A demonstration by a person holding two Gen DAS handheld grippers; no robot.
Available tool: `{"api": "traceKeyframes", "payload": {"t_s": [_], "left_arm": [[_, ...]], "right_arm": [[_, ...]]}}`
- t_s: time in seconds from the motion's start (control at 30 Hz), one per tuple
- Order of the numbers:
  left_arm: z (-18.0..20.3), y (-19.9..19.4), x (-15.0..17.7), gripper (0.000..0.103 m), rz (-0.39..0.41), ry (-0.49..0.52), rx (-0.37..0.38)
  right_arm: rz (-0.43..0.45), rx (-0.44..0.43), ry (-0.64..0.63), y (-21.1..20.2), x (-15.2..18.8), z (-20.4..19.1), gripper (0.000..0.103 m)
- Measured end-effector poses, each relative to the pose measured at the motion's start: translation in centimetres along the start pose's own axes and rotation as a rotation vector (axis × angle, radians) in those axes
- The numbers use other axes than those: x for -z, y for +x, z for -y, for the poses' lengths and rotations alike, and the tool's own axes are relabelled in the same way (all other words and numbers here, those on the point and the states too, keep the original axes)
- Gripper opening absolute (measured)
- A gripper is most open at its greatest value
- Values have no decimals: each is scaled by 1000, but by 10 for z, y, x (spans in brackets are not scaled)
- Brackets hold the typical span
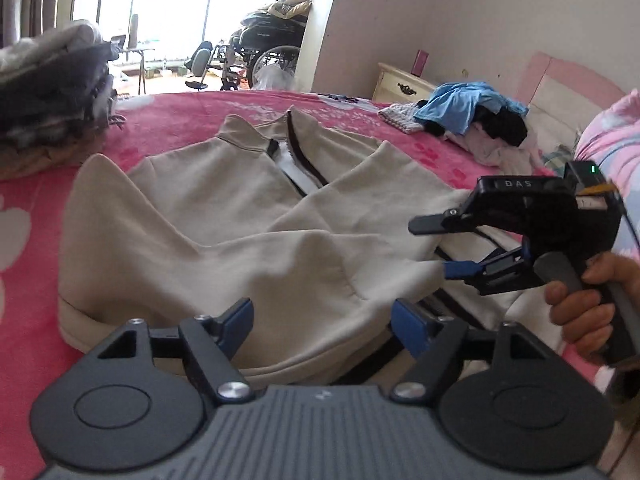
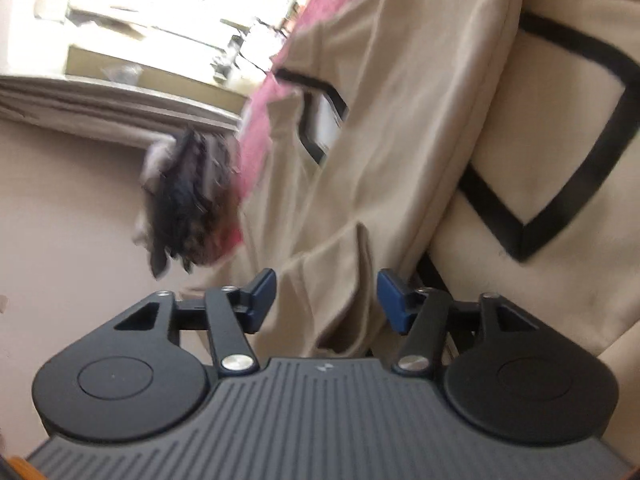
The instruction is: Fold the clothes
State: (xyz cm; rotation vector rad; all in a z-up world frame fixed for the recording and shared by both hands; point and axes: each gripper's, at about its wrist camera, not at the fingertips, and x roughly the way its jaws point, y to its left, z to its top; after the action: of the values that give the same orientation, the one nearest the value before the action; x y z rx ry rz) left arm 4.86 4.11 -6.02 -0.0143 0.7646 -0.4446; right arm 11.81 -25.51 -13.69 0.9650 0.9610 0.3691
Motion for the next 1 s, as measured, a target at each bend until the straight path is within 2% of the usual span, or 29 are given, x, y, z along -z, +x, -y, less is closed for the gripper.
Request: {"api": "traceKeyframes", "payload": {"t_s": [0.1, 0.3, 0.43, 0.47, 0.5, 0.53, 0.57, 0.7, 0.8, 0.9, 1.0], "left_arm": [[6, -1, 6, 77, -1, 66, -31], [33, 10, 27, 76, -8, 294, -78], [49, 20, 36, 72, -13, 397, -137], [51, 22, 38, 68, -13, 406, -153], [52, 22, 39, 66, -14, 405, -161], [52, 23, 40, 62, -16, 399, -162], [52, 23, 40, 57, -15, 388, -163], [48, 21, 32, 52, 2, 339, -159], [46, 19, 18, 51, 50, 304, -159], [49, 9, -4, 51, 156, 278, -159], [51, -5, -24, 58, 254, 239, -143]], "right_arm": [[-34, 6, 44, -6, 3, 4, 60], [-87, 17, 89, -13, 14, 0, 65], [-117, 37, 37, -2, 16, -12, 64], [-118, 38, 17, 1, 16, -16, 58], [-120, 39, -3, 4, 16, -21, 50], [-122, 40, -23, 7, 15, -26, 23], [-124, 41, -43, 10, 15, -30, 14], [-114, 39, -147, 19, 11, -57, 11], [-22, -1, -286, 1, -2, -93, 10], [71, -40, -425, -16, -14, -130, 9], [164, -80, -564, -34, -27, -166, 9]]}}
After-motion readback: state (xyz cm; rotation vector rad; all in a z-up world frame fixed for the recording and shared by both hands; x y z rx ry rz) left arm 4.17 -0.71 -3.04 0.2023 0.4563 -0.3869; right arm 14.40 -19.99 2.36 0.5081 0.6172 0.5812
